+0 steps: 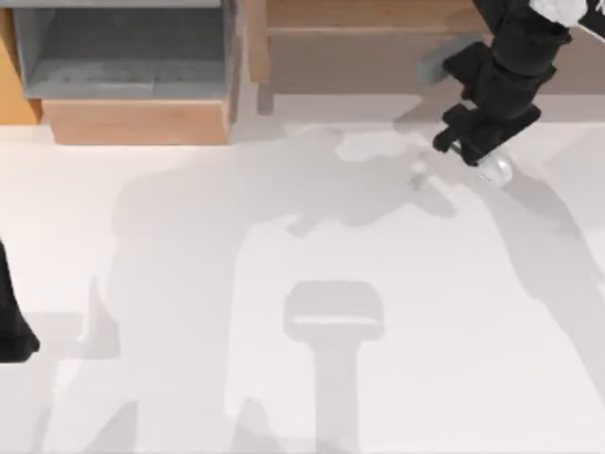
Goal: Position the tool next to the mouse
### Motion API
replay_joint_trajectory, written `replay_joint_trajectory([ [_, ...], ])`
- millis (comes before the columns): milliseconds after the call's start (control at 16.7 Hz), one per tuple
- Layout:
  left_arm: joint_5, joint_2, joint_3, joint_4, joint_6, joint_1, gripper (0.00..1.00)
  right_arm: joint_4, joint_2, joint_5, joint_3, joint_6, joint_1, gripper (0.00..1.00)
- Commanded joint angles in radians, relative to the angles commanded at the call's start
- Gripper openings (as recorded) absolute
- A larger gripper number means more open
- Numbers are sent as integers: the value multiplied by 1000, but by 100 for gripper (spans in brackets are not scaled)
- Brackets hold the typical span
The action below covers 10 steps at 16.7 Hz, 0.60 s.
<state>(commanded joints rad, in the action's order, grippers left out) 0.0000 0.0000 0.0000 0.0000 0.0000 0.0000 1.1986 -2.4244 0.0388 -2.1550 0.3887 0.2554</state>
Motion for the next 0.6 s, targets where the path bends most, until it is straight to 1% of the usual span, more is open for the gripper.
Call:
replay_joint_trajectory([
  [180,0,0,0,0,0,0,100,-72,161,-8,239,-43,-87,0],
  [600,0,0,0,0,0,0,100,-261,581,-30,886,-153,-314,0],
])
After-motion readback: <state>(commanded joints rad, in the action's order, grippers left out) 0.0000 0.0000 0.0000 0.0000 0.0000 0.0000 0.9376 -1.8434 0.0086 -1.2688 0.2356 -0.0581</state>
